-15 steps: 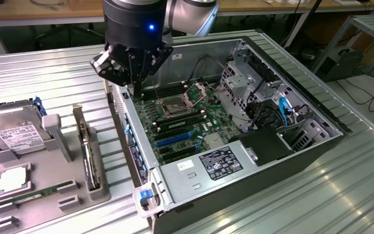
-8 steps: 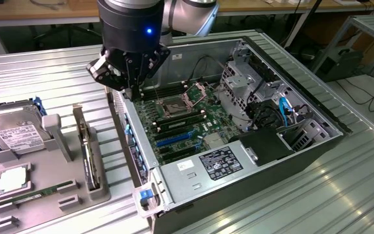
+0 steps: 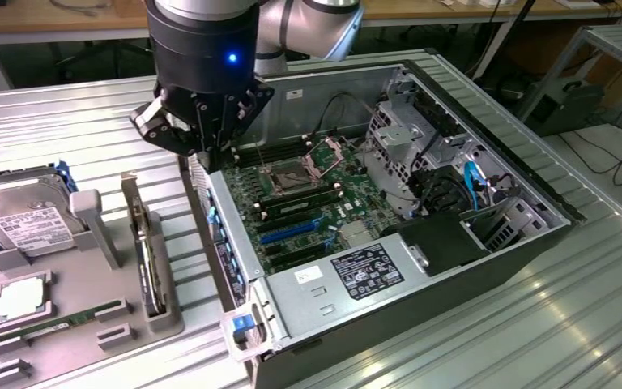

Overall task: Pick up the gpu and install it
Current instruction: 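Reach for the gpu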

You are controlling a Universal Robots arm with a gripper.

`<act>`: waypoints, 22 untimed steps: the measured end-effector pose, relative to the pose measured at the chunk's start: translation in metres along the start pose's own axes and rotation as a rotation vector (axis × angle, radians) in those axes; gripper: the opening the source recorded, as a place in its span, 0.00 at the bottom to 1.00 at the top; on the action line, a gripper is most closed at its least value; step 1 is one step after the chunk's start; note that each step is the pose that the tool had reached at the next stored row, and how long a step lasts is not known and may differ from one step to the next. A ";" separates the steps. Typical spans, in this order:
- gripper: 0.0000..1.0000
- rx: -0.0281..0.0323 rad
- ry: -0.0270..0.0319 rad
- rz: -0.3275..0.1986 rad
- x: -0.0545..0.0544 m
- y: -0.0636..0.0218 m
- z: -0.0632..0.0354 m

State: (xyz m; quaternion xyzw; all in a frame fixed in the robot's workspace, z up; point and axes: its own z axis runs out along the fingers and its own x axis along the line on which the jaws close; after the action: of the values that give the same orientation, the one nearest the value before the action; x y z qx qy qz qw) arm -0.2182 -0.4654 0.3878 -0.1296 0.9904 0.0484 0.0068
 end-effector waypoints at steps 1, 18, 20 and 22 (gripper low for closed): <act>0.11 0.0002 -0.0009 0.009 0.000 0.0000 0.0003; 0.11 0.0016 -0.0094 0.095 0.029 0.0074 0.0021; 0.11 0.0018 -0.0100 0.103 0.032 0.0083 0.0023; 0.11 0.0020 -0.0107 0.109 0.035 0.0092 0.0026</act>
State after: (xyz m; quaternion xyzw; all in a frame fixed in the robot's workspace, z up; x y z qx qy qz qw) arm -0.2546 -0.4653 0.3851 -0.0751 0.9959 0.0484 0.0095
